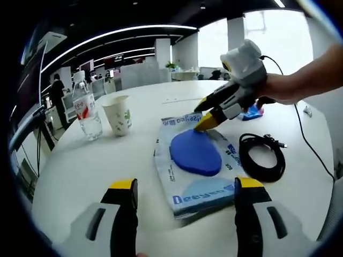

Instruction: Arrange the tabletop items into an orderly group along one side of the table until the central work area is clear of visible clutter.

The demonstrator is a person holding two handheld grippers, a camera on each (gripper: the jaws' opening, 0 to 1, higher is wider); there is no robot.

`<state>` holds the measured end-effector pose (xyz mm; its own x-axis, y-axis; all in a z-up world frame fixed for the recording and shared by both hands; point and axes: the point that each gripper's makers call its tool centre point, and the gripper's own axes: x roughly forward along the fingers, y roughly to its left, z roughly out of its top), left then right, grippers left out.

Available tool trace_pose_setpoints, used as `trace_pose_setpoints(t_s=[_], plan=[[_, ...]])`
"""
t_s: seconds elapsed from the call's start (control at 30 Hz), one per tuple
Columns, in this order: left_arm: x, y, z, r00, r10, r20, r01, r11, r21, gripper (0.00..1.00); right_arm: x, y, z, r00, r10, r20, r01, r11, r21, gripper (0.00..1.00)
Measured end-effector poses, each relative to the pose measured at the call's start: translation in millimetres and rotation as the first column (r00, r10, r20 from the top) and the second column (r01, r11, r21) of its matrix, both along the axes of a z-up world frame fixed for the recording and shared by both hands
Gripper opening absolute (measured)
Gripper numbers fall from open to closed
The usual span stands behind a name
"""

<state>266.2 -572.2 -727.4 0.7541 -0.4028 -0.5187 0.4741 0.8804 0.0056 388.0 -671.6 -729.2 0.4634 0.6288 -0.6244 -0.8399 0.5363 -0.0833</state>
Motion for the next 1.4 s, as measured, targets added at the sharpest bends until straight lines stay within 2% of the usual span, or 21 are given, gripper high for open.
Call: trace_pose_setpoints(t_s=[0.03, 0.07, 0.1, 0.2, 0.4, 0.7, 0.97, 1.4], plan=[[-0.1, 3, -1.1, 1.0, -0.004, -0.003, 0.004, 1.0, 0.027, 0.72, 1, -2, 0.5, 1.0, 0.003, 0.013, -0.003, 1.0, -0.016, 0.34], [0.4, 4, -0.9, 1.0, -0.009, 0.0, 0.009, 0.999, 0.038, 0.71, 0, -10, -4.6, 1.0, 0.017, 0.015, -0.016, 0.996, -0.085, 0.3], [0.8, 5, -0.9, 1.0, -0.009, -0.002, 0.01, 0.999, 0.042, 0.7, -1, -12, -7.5, 0.999, 0.027, 0.017, -0.024, 0.993, -0.113, 0.27], [3.0, 10, -1.4, 1.0, 0.002, -0.004, -0.002, 0.999, 0.045, 0.7, -3, -11, -4.4, 1.0, 0.016, 0.017, -0.015, 0.998, -0.066, 0.26], [5.6, 18, -0.7, 1.0, 0.01, 0.001, -0.01, 0.996, 0.083, 0.66, -10, -18, -6.9, 1.0, 0.012, 0.012, -0.011, 0.996, -0.087, 0.17], [12.1, 28, -1.1, 1.0, 0.024, -0.004, -0.023, 0.991, 0.129, 0.61, -26, -27, -9.2, 1.0, 0.013, -0.014, -0.014, 0.996, -0.086, 0.11], [19.9, 37, -3.1, 0.999, 0.042, -0.011, -0.04, 0.987, 0.153, 0.6, -40, -33, -8.6, 1.0, 0.005, -0.029, -0.007, 0.997, -0.078, 0.1], [38.6, 45, -1.9, 1.0, 0.024, -0.02, -0.02, 0.981, 0.19, 0.59, -57, -37, -8.7, 0.999, 0.024, -0.041, -0.028, 0.995, -0.097, 0.09]])
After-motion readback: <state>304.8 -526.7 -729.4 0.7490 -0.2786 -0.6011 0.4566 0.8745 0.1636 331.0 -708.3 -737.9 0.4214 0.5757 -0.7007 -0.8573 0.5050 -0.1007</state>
